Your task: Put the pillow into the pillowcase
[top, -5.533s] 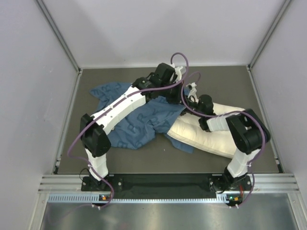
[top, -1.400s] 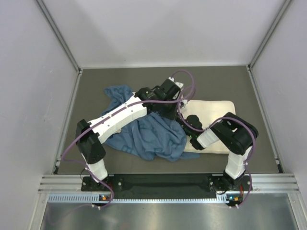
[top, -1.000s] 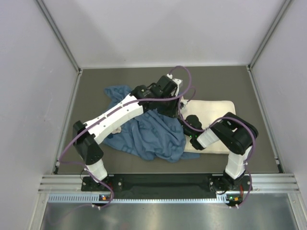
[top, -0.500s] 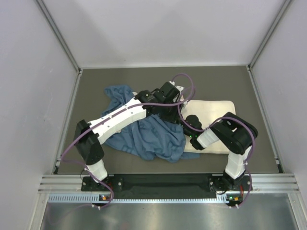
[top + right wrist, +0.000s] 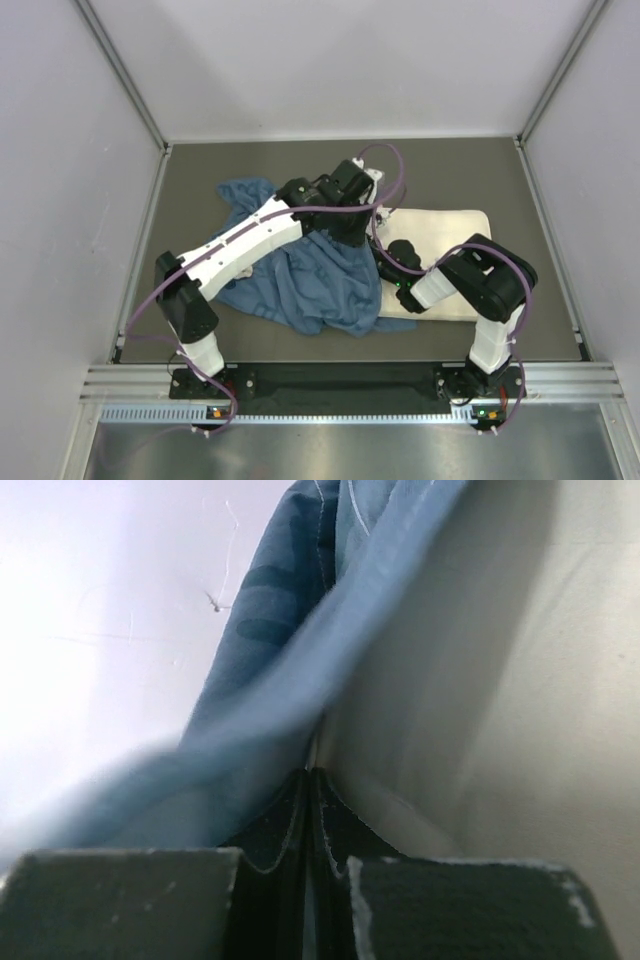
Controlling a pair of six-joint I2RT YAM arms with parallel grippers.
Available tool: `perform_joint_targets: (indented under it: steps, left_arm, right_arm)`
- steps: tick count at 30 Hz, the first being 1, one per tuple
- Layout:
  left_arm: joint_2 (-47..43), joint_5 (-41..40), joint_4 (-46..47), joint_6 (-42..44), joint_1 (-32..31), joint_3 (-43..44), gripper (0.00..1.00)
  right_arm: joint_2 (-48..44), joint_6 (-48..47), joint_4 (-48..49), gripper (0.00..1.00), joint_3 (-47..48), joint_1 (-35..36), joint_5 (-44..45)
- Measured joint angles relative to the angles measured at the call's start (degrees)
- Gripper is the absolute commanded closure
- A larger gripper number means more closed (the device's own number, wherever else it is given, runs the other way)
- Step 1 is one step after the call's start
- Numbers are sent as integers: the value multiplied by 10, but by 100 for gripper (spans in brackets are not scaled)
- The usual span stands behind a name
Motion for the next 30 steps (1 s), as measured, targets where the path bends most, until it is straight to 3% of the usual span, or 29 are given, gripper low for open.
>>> perform_joint_targets:
  steps: [10, 20, 22, 23, 24, 26, 30]
  left_arm:
    - [32, 63, -37, 52, 82, 195, 100]
    - [163, 130, -46, 58, 63, 309, 98]
    - [167, 112, -57, 60, 62, 322, 81]
    - [165, 94, -65, 62, 63, 326, 59]
    - [160, 76, -69, 64, 64, 324, 45]
    - [144, 42, -76, 65, 68, 305, 33]
    - [63, -27, -74, 59, 79, 184, 13]
  right_arm:
    - [14, -40, 20, 100, 13, 18, -45]
    - [40, -33, 17, 100, 50, 66, -87]
    - [40, -30, 17, 100, 50, 57, -95]
    - [39, -30, 17, 100, 50, 52, -99]
    - [37, -31, 18, 100, 48, 48, -103]
    - [28, -35, 20, 100, 40, 40, -110]
    - [19, -38, 23, 100, 33, 32, -114]
